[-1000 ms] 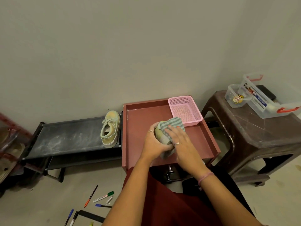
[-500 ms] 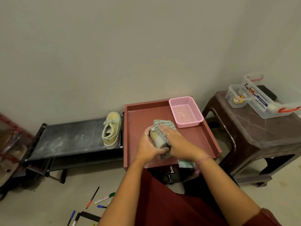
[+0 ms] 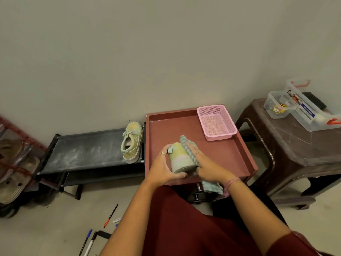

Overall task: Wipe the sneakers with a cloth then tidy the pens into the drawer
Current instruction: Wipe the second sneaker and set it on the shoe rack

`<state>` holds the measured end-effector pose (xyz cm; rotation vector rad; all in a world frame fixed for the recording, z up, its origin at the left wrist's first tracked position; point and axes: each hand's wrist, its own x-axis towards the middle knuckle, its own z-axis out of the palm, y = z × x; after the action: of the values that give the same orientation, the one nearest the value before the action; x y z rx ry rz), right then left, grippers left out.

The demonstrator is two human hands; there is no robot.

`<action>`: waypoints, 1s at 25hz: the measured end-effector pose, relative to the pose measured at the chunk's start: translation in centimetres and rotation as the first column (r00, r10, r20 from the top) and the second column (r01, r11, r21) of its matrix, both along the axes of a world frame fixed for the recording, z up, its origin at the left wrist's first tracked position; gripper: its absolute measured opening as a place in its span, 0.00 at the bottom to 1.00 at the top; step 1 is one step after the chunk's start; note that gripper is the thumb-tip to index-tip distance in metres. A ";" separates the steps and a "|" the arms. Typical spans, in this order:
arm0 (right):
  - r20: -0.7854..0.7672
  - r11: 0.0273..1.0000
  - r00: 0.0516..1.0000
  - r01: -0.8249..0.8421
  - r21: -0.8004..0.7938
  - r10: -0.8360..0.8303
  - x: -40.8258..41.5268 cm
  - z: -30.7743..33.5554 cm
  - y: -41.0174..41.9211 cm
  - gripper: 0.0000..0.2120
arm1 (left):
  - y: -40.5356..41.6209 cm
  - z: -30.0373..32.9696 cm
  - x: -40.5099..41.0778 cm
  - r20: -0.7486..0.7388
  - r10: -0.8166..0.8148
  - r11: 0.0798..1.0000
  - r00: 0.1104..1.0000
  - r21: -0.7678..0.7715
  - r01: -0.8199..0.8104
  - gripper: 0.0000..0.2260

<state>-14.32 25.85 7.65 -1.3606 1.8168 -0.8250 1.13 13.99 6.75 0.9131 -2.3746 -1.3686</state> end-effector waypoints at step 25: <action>-0.123 0.967 0.968 0.198 -0.163 -0.219 3.0 -5.9 1.9 0.43 | 0.6 -0.7 0.8 -0.067 0.102 0.994 0.993 -0.030 -0.104 0.43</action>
<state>-11.34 27.75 1.79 -1.3648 2.0695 -1.0158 1.90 14.56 6.07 0.9520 -2.2619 -1.2965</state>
